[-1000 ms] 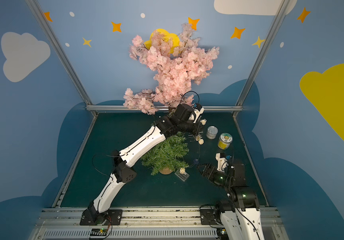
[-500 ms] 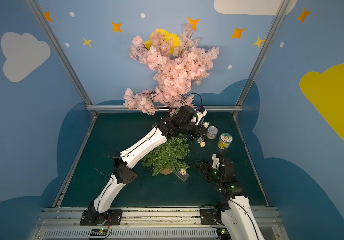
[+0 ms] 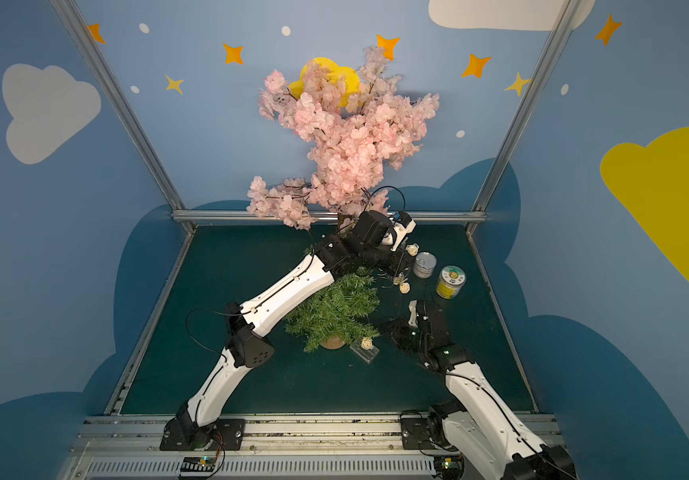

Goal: Remove string lights from the small christmas tree
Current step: Remove the light string from the Christmas tree.

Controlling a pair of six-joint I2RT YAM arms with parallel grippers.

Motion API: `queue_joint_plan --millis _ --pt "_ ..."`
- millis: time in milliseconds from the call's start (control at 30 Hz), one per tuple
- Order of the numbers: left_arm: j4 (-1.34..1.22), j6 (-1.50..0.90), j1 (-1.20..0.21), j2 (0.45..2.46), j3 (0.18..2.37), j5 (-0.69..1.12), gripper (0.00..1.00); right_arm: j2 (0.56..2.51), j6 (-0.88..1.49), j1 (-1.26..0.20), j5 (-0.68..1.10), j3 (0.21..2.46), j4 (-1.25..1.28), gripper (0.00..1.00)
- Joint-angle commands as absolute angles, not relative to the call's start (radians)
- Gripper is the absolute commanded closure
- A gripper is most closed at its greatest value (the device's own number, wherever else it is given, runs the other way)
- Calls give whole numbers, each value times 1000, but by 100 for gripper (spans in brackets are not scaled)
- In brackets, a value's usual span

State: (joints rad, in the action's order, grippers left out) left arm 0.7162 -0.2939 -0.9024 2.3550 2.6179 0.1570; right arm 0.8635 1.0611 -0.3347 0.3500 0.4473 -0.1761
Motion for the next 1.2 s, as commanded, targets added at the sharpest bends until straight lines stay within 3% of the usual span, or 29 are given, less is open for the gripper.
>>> queue_joint_plan --millis 0,67,133,433,867,1167 --pt "755 -247 -901 2298 2628 133 41 835 1061 -345 288 478 -142 100" --pt "768 -228 -902 2285 2628 113 12 819 1059 -347 278 480 -144 100" --pt "776 -205 -903 2270 2628 93 1 811 1056 -348 275 486 -145 100" --pt "848 -125 -886 2181 2638 -38 1 844 1017 -358 275 575 -179 100" --pt "857 -57 -856 2063 2633 -40 1 858 963 -379 210 599 -251 100" --pt "781 -76 -874 1873 2426 -17 1 866 946 -371 211 535 -267 96"
